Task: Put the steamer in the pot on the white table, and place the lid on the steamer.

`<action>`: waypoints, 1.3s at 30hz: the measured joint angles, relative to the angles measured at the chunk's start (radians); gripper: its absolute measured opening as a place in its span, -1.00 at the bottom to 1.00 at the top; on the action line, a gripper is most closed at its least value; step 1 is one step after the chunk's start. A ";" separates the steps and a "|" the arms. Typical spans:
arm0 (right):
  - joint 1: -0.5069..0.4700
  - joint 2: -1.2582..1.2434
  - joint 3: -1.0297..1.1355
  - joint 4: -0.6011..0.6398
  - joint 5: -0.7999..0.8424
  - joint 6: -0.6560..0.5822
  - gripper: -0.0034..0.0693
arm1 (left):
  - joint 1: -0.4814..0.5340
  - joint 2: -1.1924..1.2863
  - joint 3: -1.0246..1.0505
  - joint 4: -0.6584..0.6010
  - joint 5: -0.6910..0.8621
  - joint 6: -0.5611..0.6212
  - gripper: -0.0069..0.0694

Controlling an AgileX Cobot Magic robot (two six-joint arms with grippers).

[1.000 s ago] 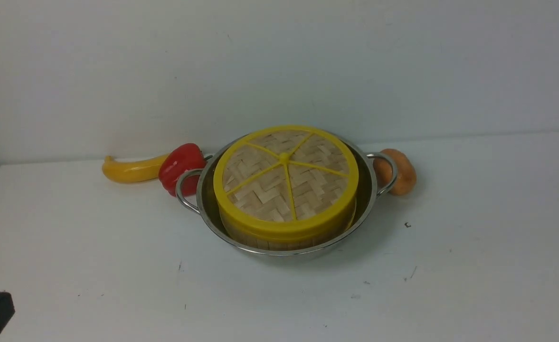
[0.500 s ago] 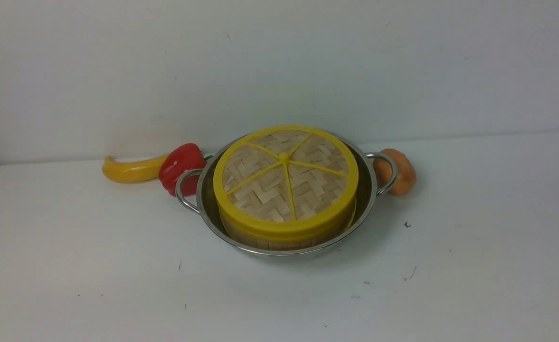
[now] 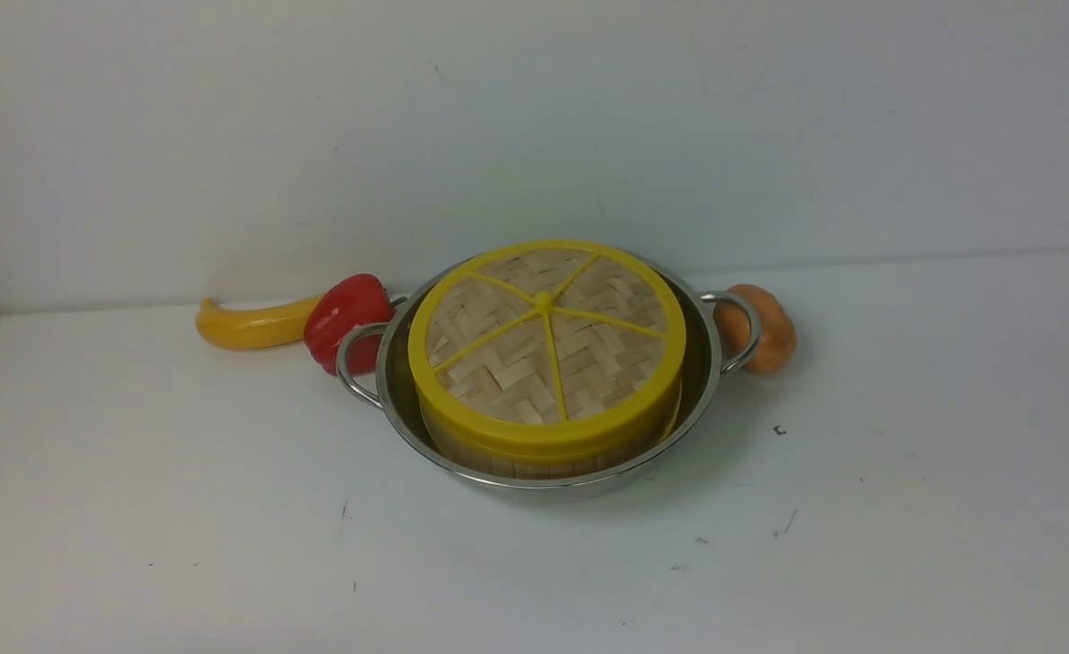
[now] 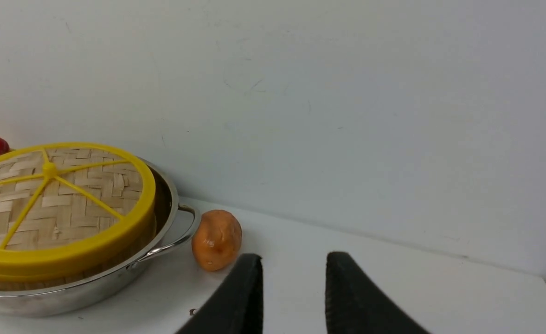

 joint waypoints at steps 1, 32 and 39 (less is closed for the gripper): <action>0.000 0.000 0.000 0.000 0.000 0.000 -0.28 | 0.000 0.000 0.000 0.000 0.000 0.000 -0.74; -0.249 -0.285 0.495 0.031 -0.213 0.102 -0.24 | 0.000 0.000 0.000 0.000 -0.001 0.001 -0.74; -0.250 -0.377 0.525 0.031 -0.214 0.104 -0.24 | 0.000 0.000 0.000 0.000 -0.001 0.001 -0.74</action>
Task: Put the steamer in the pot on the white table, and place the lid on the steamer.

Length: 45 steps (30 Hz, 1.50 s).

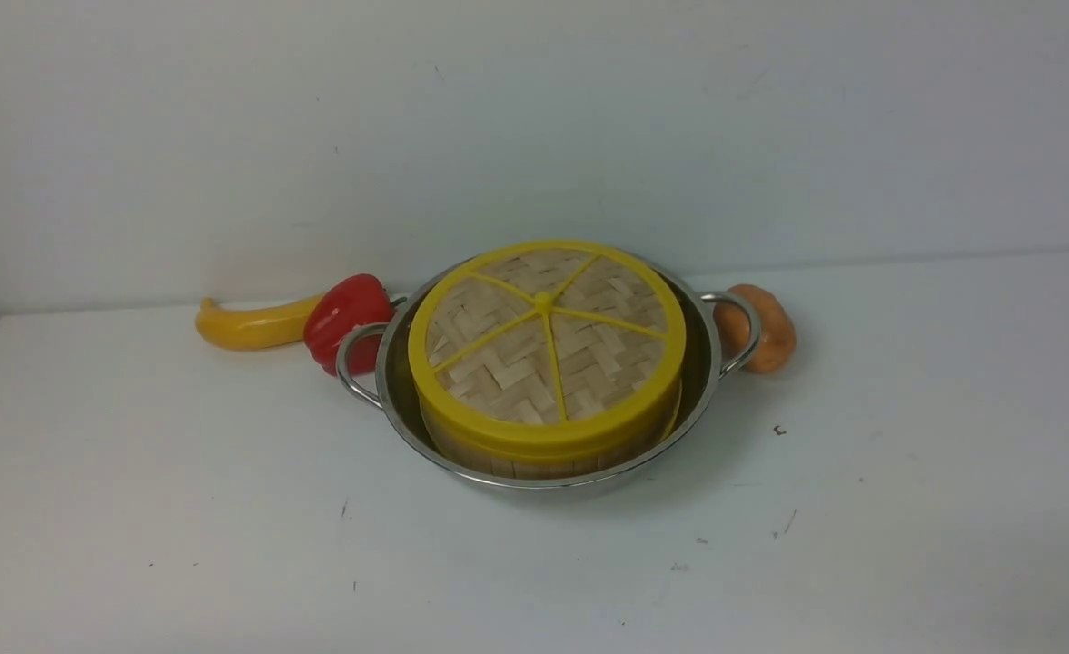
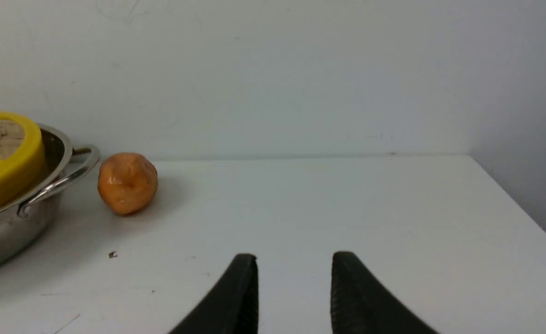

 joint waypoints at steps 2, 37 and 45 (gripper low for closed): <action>0.000 -0.012 0.000 0.000 0.002 0.000 -0.24 | 0.000 0.000 0.000 0.000 0.000 0.000 -0.72; 0.000 -0.014 0.001 0.022 0.005 0.005 -0.24 | 0.000 0.000 0.000 0.000 0.000 0.000 -0.60; 0.000 -0.014 0.001 0.022 0.005 0.006 -0.24 | 0.000 0.000 0.000 0.000 0.000 0.000 -0.55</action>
